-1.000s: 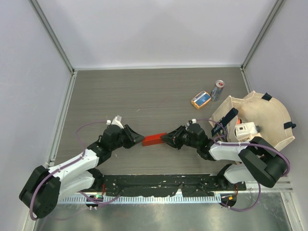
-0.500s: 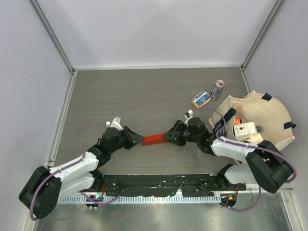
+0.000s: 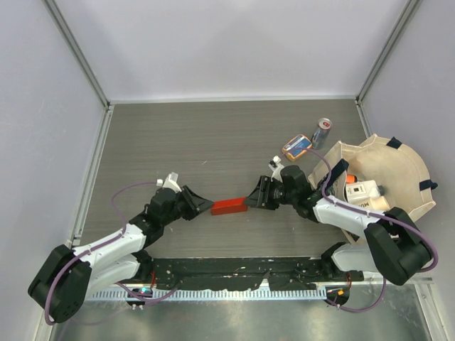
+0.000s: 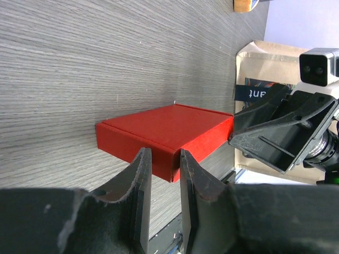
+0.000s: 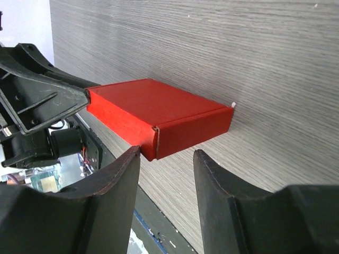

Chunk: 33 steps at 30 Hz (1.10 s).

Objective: Fold the paper box

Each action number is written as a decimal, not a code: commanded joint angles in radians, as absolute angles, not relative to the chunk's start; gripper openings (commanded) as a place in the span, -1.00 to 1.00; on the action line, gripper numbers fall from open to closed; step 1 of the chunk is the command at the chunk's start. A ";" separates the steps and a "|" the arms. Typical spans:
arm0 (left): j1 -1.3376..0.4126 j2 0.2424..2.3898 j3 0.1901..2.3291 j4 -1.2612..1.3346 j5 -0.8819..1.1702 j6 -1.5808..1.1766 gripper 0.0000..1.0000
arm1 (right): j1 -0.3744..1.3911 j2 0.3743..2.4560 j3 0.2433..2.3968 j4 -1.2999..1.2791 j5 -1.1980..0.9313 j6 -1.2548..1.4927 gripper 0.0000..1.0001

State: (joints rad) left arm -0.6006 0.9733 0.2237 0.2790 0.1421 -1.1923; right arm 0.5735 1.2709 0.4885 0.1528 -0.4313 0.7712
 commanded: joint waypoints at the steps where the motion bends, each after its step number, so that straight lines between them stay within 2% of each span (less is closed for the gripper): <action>1: -0.597 1.000 0.209 0.175 0.121 -1.141 -0.63 | 0.561 1.305 0.496 0.204 -0.463 0.709 -0.09; 5: -0.597 1.014 0.209 0.181 0.127 -1.134 -0.64 | 0.551 1.328 0.463 0.274 -0.485 0.722 -0.18; 9: -0.597 1.031 0.203 0.183 0.127 -1.120 -0.68 | 0.548 1.359 0.446 0.265 -0.472 0.715 -0.59; 14: -0.597 1.048 0.190 0.176 0.156 -1.100 -0.76 | 0.548 1.358 0.387 0.270 -0.471 0.715 -0.70; 23: -0.597 0.959 0.185 0.076 0.184 -1.054 -0.78 | 0.548 1.278 0.308 0.238 -0.473 0.724 -0.70; 26: -0.597 0.927 0.236 0.003 0.233 -0.985 -0.72 | 0.548 1.227 0.334 0.149 -0.460 0.684 -0.67; 29: -0.597 0.859 0.282 -0.104 0.248 -0.922 -0.57 | 0.548 1.160 0.382 0.051 -0.448 0.650 -0.54; 30: -0.597 0.829 0.294 -0.121 0.255 -0.908 -0.43 | 0.548 1.117 0.415 0.014 -0.443 0.644 -0.44; 32: -0.597 0.802 0.331 -0.146 0.297 -0.868 -0.32 | 0.548 1.092 0.457 -0.041 -0.434 0.620 -0.32; 33: -0.597 0.787 0.343 -0.155 0.304 -0.856 -0.15 | 0.548 1.082 0.503 -0.082 -0.433 0.609 -0.24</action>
